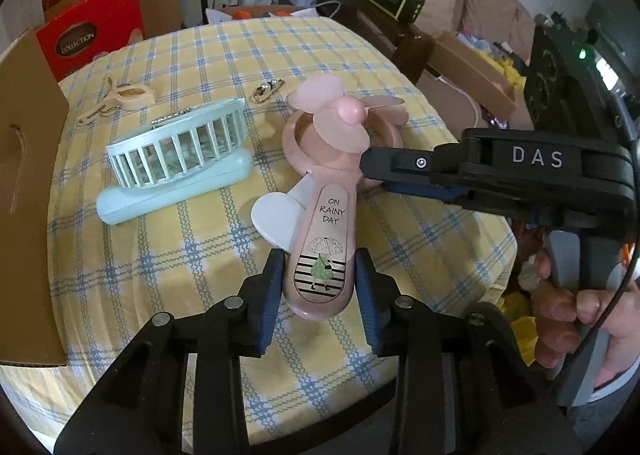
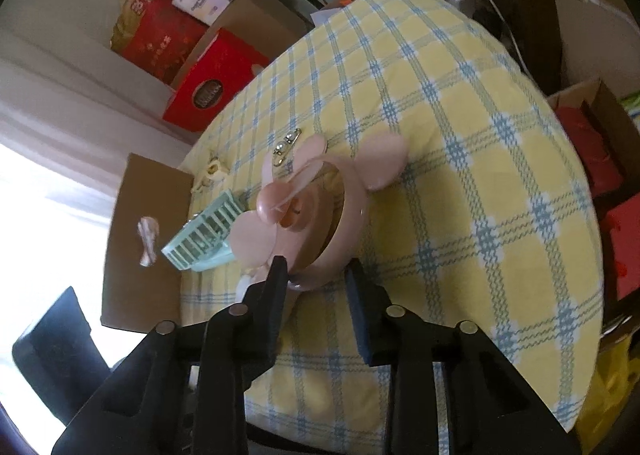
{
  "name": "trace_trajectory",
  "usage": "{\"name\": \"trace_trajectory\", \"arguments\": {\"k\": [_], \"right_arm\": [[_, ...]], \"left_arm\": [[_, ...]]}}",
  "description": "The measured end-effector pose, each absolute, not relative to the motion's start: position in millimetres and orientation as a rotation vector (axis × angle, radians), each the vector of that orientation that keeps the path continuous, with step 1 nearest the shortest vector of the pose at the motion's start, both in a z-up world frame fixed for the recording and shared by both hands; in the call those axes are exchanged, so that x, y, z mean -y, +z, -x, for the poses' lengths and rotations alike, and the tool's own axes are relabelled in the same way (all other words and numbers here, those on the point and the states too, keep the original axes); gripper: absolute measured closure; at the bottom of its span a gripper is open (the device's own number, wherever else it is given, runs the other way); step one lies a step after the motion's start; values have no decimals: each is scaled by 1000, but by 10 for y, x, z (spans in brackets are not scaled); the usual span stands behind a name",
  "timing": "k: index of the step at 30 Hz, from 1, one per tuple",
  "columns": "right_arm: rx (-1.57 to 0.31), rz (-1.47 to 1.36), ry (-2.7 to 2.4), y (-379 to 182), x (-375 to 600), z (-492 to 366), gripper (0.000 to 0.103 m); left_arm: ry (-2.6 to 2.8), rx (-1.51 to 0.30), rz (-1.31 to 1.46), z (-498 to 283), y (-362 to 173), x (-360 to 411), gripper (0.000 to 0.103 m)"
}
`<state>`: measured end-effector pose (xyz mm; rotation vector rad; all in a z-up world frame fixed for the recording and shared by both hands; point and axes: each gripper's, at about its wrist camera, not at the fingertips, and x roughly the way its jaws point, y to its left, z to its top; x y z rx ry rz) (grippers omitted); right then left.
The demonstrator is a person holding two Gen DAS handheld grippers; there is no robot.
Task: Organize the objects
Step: 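Reach the left gripper to the pink 'ON RAINY DAY' fan and grasp its handle, then lift the pink fan with the left gripper and carry it over the box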
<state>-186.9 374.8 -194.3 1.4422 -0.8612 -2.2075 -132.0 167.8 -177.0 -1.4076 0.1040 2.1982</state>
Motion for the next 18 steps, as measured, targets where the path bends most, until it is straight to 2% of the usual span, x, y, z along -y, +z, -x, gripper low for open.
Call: {"name": "trace_trajectory", "arguments": {"k": [3, 7, 16, 18], "right_arm": [[943, -1413, -2171, -1976, -3801, 1858, 78], [963, -1378, -2168, -1924, -3811, 1848, 78], [1099, -1360, -2196, -1993, -3963, 1909, 74], [1076, -1357, -2208, -1978, -3952, 1917, 81]], "left_arm": [[2191, -74, 1392, 1300, -1726, -1652, 71], [2191, -80, 1356, 1260, -1623, -1657, 72], [2170, -78, 1378, 1243, -1697, -1731, 72], [2169, -69, 1378, 1243, -1684, -1727, 72]]}}
